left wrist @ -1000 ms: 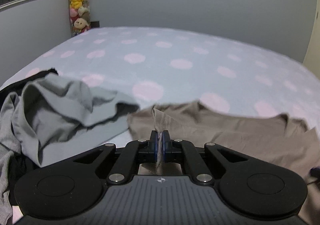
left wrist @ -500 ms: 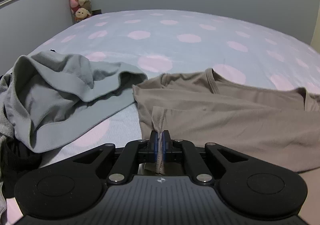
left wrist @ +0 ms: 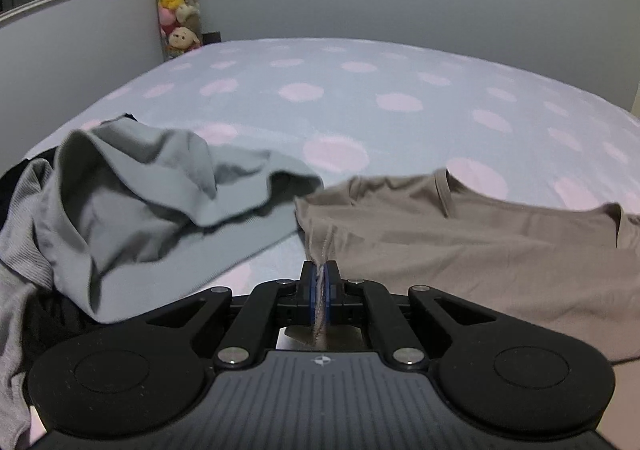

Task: Fold clothes

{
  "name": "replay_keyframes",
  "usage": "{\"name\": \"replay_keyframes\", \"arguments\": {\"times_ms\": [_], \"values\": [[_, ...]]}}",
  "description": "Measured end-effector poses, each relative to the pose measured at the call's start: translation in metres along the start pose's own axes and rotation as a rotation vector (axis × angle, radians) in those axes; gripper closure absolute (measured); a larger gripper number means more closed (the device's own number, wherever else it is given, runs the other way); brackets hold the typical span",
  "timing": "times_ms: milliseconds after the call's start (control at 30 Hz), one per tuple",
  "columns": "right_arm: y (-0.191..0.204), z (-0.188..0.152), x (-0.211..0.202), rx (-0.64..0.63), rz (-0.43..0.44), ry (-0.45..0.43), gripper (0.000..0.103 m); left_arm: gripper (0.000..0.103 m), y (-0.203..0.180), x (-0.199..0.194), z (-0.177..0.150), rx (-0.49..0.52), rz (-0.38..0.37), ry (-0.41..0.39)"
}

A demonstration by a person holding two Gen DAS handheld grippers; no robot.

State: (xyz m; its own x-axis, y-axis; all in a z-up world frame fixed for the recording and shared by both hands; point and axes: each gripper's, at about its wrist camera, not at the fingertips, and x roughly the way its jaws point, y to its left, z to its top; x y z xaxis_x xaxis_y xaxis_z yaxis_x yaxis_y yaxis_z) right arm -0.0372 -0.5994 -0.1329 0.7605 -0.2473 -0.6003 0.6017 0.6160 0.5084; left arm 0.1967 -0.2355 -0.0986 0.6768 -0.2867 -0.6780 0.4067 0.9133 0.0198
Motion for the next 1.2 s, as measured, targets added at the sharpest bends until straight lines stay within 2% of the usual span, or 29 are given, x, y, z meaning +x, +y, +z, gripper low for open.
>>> {"name": "replay_keyframes", "arguments": {"times_ms": [133, 300, 333, 400, 467, 567, 833, 1067, 1200], "values": [[-0.006, 0.025, 0.02, 0.05, 0.035, 0.032, 0.061, 0.101, -0.003, 0.009, -0.004, 0.01, 0.0, 0.029], [-0.014, 0.052, 0.056, 0.056, 0.016, 0.139, 0.062, 0.101, -0.002, 0.011, -0.006, 0.02, -0.008, 0.03], [-0.016, 0.054, 0.059, 0.065, 0.026, 0.15, 0.065, 0.101, -0.002, 0.011, -0.006, 0.02, -0.008, 0.031], [-0.016, 0.06, 0.062, 0.051, 0.046, 0.16, 0.078, 0.101, -0.003, 0.012, -0.005, 0.019, -0.008, 0.033], [-0.011, 0.063, 0.059, 0.004, 0.053, 0.161, 0.098, 0.101, -0.004, 0.011, -0.004, 0.022, -0.009, 0.031], [-0.002, 0.067, 0.048, -0.091, 0.02, 0.119, 0.1, 0.101, -0.004, 0.009, -0.002, 0.022, -0.004, 0.024], [0.021, 0.062, 0.048, -0.342, -0.125, 0.063, 0.1, 0.101, -0.013, 0.012, -0.003, 0.083, 0.029, 0.048], [0.012, 0.054, 0.024, -0.305, -0.121, 0.06, 0.086, 0.1, -0.011, 0.006, 0.001, 0.097, 0.002, 0.055], [0.013, 0.036, -0.002, -0.321, -0.107, 0.076, 0.079, 0.093, -0.003, -0.009, 0.002, 0.076, -0.022, 0.043]]}}
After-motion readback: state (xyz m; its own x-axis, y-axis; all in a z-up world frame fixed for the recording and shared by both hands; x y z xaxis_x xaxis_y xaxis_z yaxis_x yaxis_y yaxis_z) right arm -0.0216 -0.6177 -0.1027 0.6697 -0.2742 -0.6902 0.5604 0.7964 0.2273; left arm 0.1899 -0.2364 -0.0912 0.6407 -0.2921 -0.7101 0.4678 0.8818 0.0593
